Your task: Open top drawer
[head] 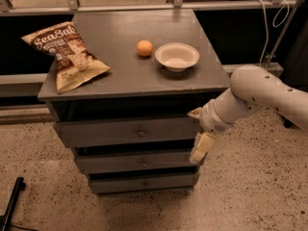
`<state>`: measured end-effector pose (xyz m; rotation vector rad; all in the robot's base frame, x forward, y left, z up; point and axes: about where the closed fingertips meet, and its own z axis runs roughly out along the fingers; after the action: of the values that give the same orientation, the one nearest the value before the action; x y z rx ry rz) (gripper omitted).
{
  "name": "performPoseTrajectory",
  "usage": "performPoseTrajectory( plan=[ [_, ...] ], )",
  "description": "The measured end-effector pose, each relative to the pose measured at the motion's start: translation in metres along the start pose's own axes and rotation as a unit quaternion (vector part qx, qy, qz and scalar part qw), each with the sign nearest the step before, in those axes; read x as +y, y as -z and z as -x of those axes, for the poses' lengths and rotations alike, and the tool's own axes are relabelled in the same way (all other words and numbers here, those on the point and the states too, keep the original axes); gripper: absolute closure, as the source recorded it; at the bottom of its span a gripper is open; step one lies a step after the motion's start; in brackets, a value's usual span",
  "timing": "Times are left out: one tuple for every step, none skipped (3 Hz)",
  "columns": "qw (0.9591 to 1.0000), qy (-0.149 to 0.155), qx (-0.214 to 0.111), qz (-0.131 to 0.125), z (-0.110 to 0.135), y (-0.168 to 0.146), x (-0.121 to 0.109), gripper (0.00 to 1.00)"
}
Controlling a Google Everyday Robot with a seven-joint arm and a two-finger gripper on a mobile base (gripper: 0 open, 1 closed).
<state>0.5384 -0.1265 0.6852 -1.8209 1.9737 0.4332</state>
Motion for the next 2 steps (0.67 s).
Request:
performPoseTrajectory(
  plan=[
    [0.9997, 0.020, 0.002, -0.017, 0.001, 0.005, -0.026, 0.00],
    [0.9993, 0.032, 0.005, -0.017, 0.001, 0.002, -0.036, 0.00]
  ],
)
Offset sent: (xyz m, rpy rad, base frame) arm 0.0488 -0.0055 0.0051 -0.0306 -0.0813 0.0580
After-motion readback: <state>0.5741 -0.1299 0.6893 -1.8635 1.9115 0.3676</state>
